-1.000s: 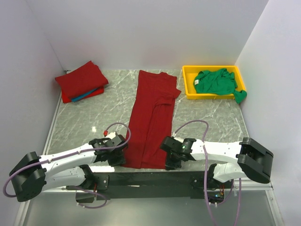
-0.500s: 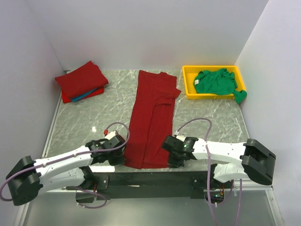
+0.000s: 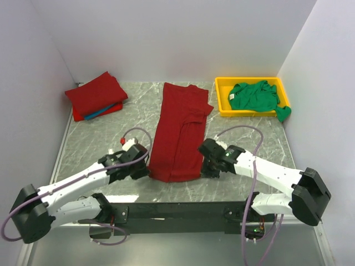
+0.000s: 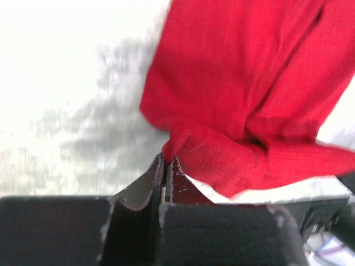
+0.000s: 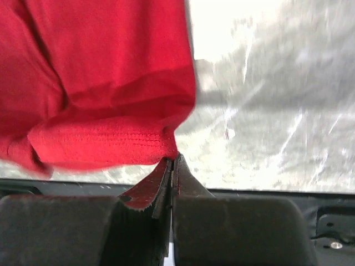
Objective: Fold and stack the t-shirts
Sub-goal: Fold the tshirt
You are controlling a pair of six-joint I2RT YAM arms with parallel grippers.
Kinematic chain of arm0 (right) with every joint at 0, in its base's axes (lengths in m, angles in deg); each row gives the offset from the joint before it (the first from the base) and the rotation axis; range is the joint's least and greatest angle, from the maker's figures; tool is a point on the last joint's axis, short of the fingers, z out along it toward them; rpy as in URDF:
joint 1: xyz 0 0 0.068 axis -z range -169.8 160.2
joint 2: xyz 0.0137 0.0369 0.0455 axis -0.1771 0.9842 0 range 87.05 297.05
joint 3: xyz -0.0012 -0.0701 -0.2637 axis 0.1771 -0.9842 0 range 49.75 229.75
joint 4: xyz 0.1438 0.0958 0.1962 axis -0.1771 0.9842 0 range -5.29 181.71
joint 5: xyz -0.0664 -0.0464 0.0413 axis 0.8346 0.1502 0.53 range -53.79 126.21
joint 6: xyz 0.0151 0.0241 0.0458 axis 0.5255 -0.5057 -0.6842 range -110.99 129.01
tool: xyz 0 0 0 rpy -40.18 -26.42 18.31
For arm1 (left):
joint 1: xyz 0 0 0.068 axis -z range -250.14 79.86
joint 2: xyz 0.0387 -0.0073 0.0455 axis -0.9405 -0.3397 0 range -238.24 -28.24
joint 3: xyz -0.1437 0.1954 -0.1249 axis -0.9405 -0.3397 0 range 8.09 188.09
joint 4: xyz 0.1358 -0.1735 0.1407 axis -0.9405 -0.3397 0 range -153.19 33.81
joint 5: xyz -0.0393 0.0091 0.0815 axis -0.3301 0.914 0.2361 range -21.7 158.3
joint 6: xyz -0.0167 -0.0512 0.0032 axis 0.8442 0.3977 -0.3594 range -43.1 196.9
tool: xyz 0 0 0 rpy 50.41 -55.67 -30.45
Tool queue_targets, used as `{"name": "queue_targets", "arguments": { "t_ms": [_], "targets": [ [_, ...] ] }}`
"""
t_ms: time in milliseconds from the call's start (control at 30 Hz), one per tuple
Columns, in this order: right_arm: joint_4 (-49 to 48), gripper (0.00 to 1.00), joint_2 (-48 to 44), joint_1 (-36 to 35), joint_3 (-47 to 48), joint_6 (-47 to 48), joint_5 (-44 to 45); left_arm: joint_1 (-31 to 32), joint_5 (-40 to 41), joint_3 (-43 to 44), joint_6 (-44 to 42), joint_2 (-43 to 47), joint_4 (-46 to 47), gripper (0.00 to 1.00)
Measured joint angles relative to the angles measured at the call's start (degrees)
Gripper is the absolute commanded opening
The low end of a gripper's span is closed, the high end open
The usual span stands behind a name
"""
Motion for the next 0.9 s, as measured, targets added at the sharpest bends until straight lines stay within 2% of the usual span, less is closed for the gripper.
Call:
{"name": "queue_targets", "arguments": {
  "t_ms": [367, 600, 900],
  "targets": [
    [0.1, 0.00, 9.3, 11.1, 9.5, 11.0, -0.7, -11.7, -4.7, 6.7, -10.9, -13.4, 8.9, 0.01],
    [0.4, 0.00, 17.9, 17.0, 18.3, 17.5, -1.7, -17.5, -9.0, 15.1, -16.7, -25.5, 14.2, 0.01],
    [1.4, 0.00, 28.3, 24.0, 30.1, 23.9, -3.3, -23.2, -13.5, 28.2, -21.5, -39.8, 16.5, 0.00]
  ]
}}
